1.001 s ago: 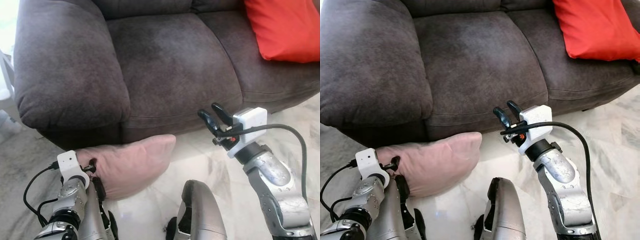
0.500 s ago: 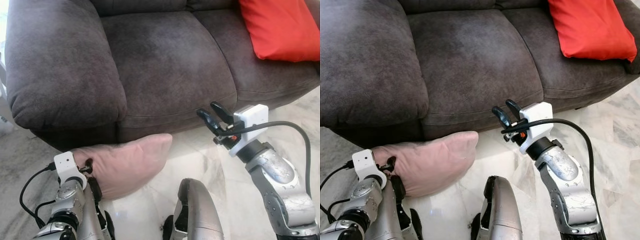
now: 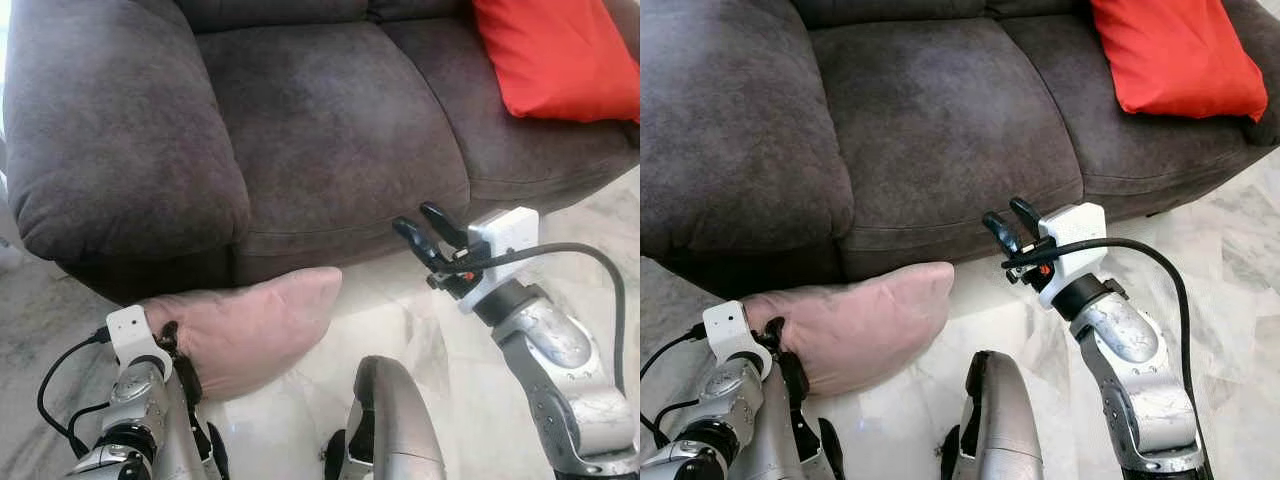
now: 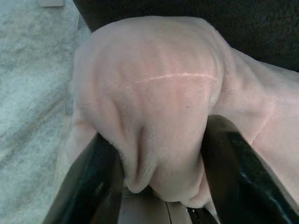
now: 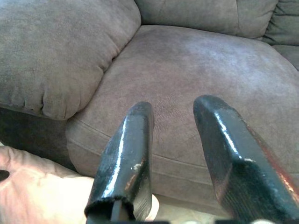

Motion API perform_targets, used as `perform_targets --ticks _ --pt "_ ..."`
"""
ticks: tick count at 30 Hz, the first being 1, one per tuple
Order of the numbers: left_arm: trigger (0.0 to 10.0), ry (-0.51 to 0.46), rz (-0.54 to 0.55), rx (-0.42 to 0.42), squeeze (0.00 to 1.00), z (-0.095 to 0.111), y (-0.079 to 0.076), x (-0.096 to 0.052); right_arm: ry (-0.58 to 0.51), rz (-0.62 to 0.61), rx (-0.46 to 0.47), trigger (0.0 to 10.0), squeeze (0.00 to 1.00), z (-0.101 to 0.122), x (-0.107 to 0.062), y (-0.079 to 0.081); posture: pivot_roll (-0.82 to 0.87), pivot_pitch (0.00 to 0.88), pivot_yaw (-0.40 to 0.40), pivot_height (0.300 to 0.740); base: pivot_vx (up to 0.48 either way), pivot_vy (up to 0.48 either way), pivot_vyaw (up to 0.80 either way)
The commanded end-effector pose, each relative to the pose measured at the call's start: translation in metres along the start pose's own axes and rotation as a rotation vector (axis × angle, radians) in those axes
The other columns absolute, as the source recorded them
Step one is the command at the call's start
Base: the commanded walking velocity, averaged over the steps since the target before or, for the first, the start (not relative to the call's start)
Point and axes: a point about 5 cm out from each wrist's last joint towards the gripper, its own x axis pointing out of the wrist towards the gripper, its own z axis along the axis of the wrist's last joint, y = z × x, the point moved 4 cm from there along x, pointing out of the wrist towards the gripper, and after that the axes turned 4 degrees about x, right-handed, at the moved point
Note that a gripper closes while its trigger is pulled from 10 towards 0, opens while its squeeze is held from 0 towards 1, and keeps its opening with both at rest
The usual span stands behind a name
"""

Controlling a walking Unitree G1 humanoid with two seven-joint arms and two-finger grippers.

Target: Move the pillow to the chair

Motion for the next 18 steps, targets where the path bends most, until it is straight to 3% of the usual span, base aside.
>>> perform_targets --ticks 1,18 --pt "0.0 0.06 0.009 0.013 0.0 -0.0193 0.0027 -0.005 0.004 -0.007 -0.013 10.0 0.0 0.0022 -0.0053 -0.0015 -0.17 0.314 -0.227 0.522 0.0 0.0 0.0" --pt "0.0 0.061 0.002 0.024 0.0 -0.0227 0.0023 -0.0066 0.012 -0.013 -0.005 10.0 0.0 -0.0005 -0.0056 -0.0006 -0.16 0.314 -0.219 0.522 0.0 0.0 0.0"
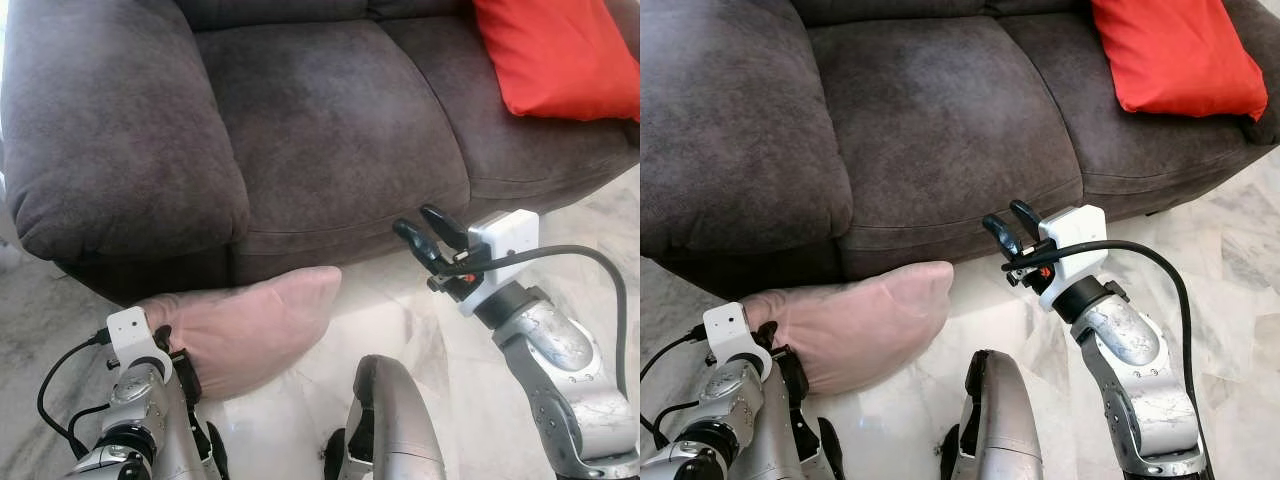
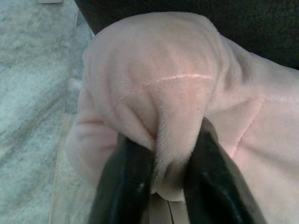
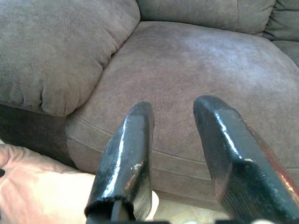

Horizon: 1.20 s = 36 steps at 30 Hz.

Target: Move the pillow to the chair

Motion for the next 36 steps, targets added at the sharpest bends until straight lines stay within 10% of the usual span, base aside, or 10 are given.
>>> perform_targets --ticks 1,20,21,36 --pt "0.0 0.055 0.0 0.02 0.0 -0.021 0.002 -0.006 0.003 -0.009 -0.007 10.0 0.0 0.001 -0.004 -0.001 -0.16 0.313 -0.218 0.522 0.0 0.0 0.0" --pt "0.0 0.038 -0.013 0.024 0.0 -0.021 -0.003 -0.008 -0.003 -0.019 0.006 10.0 0.0 -0.004 0.002 0.002 -0.13 0.292 -0.194 0.522 0.0 0.0 0.0" --pt "10.0 0.02 -0.013 0.026 0.0 -0.019 -0.005 -0.008 -0.003 -0.021 0.01 10.0 0.0 -0.005 0.002 0.002 -0.13 0.289 -0.188 0.522 0.0 0.0 0.0" --pt "10.0 -0.211 -0.1 0.018 0.0 0.002 -0.027 -0.031 0.003 -0.029 0.031 10.0 0.0 -0.015 0.008 0.007 -0.08 0.282 -0.168 0.522 0.0 0.0 0.0"
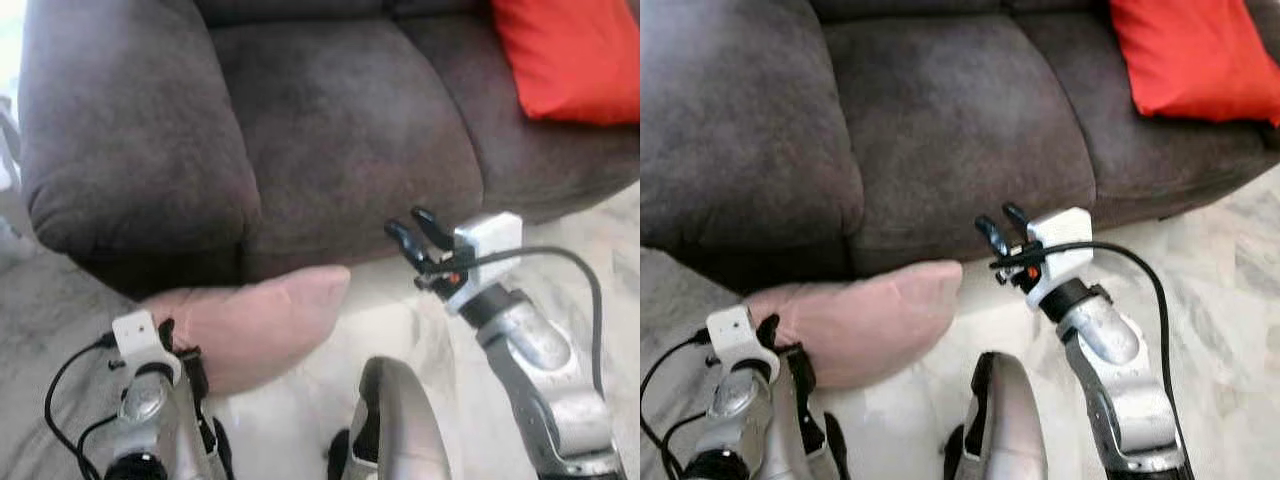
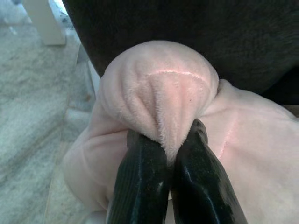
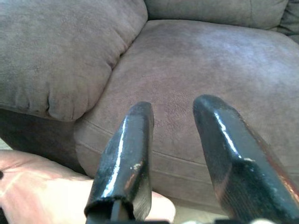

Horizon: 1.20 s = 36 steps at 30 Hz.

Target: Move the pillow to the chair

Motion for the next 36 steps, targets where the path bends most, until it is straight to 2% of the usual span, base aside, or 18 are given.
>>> perform_targets --ticks 1,16,36 --pt "10.0 -0.004 -0.036 0.014 0.0 -0.006 -0.01 -0.008 0.015 -0.013 -0.003 10.0 0.0 -0.005 -0.002 -0.002 -0.08 0.282 -0.167 0.522 0.0 0.0 0.0" --pt "10.0 0.007 -0.047 0.012 0.0 -0.004 -0.017 -0.013 0.012 -0.022 0.0 10.0 0.0 -0.008 -0.003 -0.002 -0.08 0.288 -0.158 0.522 -0.238 0.0 0.0" --pt "10.0 0.001 -0.044 0.015 0.0 0.003 -0.014 -0.014 0.006 -0.041 0.011 10.0 0.0 -0.016 0.002 -0.002 -0.04 0.263 -0.131 0.522 -0.275 0.0 0.0"
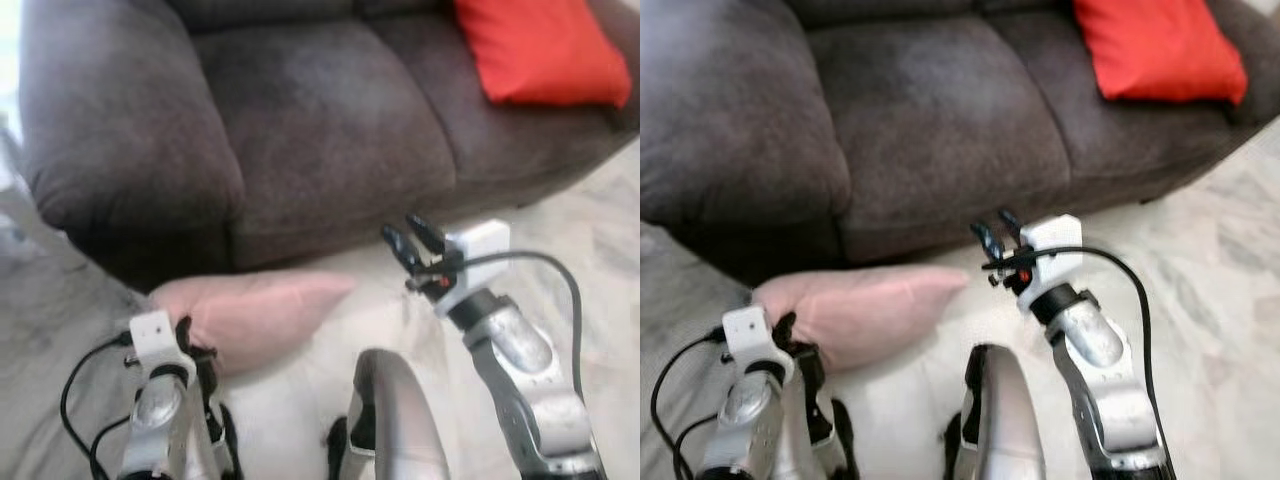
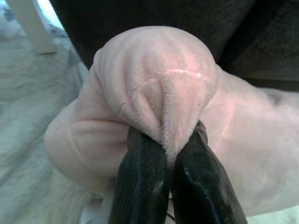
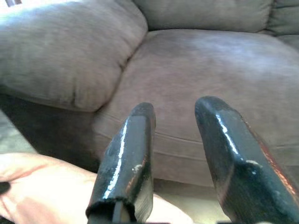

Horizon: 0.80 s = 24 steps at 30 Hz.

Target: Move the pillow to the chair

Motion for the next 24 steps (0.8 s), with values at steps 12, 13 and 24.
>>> perform_targets --ticks 12,13,24 --pt "10.0 0.004 0.025 0.009 0.0 0.003 0.008 0.003 0.019 -0.037 -0.005 10.0 0.0 -0.015 0.001 -0.006 -0.02 0.22 -0.109 0.522 -0.274 0.0 0.0" --pt "10.0 0.0 0.025 0.008 0.0 0.005 0.008 0.005 0.016 -0.039 -0.005 10.0 0.0 -0.016 0.003 -0.006 -0.01 0.212 -0.105 0.522 -0.274 0.0 0.0" --pt "10.0 -0.064 0.004 0.014 0.0 0.028 0.006 0.016 0.009 -0.063 0.004 10.0 0.0 -0.027 0.015 -0.009 0.02 0.142 -0.065 0.522 -0.186 0.0 0.0"
